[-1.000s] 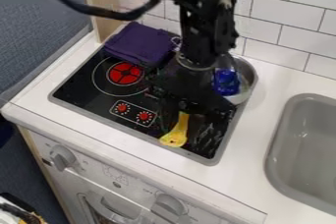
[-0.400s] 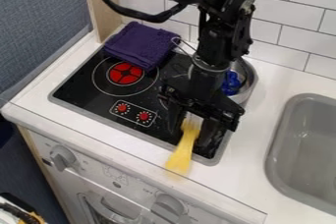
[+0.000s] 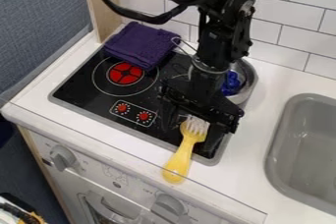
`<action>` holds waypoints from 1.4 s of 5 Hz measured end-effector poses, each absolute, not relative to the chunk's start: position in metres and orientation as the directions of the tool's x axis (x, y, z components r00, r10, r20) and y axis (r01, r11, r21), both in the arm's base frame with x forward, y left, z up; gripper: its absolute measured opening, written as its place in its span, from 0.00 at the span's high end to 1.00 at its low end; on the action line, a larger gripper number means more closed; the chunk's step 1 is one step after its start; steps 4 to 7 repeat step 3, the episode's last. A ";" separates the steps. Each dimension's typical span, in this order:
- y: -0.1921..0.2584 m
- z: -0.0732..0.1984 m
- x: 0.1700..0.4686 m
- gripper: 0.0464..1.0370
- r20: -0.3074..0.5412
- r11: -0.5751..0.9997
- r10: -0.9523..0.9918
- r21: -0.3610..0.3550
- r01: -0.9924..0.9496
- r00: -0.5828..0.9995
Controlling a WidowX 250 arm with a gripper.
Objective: Move the yellow brush to the lower right of the stove.
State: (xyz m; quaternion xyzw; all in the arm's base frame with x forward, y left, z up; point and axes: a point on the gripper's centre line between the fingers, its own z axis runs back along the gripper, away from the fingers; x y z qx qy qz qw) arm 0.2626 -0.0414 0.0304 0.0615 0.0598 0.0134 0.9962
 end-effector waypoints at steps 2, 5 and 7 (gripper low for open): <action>-0.035 0.059 0.256 0.04 0.030 0.999 0.017 0.045 -0.019 0.999; -0.037 0.066 0.257 0.04 0.070 1.000 -0.022 0.010 0.022 0.997; -0.037 0.066 0.257 0.04 0.070 1.000 -0.022 0.010 0.022 0.997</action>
